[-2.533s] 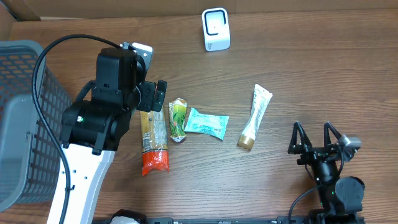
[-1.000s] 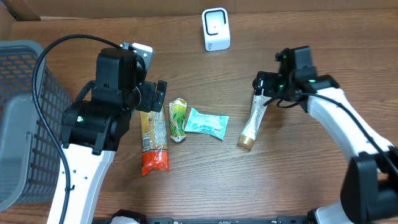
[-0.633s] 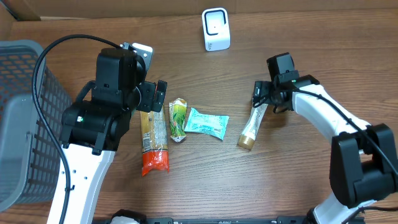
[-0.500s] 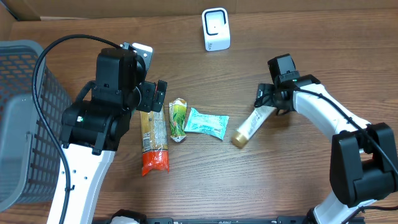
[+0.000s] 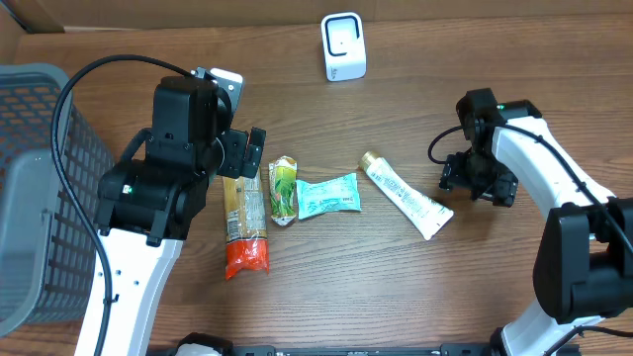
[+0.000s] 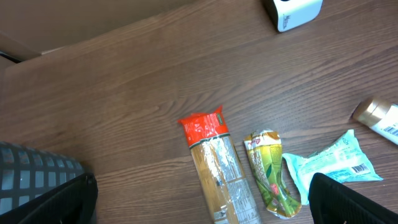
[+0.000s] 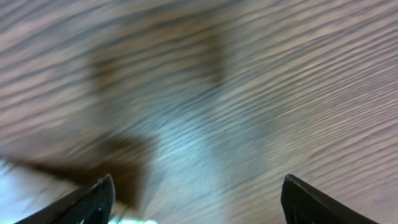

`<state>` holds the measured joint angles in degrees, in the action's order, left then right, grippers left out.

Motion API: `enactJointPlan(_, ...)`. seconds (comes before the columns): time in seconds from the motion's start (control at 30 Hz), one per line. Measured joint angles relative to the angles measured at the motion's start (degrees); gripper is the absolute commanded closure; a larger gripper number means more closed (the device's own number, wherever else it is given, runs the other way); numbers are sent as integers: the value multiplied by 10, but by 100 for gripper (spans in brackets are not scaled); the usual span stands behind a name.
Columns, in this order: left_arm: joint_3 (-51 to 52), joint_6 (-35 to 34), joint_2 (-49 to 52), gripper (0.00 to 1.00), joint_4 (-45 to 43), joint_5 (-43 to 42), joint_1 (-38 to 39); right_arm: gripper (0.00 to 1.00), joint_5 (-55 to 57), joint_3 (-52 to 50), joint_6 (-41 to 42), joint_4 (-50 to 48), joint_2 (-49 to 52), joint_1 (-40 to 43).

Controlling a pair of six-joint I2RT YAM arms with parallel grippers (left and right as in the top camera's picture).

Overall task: Scan the item barcode
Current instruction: 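Lower the right gripper and grasp the white tube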

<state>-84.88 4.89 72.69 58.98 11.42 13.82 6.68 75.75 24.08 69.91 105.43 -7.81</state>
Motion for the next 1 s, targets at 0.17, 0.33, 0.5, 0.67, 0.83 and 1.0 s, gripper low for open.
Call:
enactJointPlan(0.17,0,0,0,0,0,0,0,15,-59,72,-73,14,1,-7)
enactJointPlan(0.33,0,0,0,0,0,0,0,14,-118,116,-147,12,1,-16)
enactJointPlan(0.5,0,0,0,1,0,0,0,14,-155,110,-200,9,1,-28)
enactJointPlan(0.67,0,0,0,1,0,0,0,16,-166,67,-226,-2,1,-39)
enactJointPlan(0.83,0,0,0,0,0,0,0,16,-169,34,-240,-30,1,-40)
enactJointPlan(1.0,0,0,0,0,0,0,0,16,-189,9,-279,-62,1,-47)
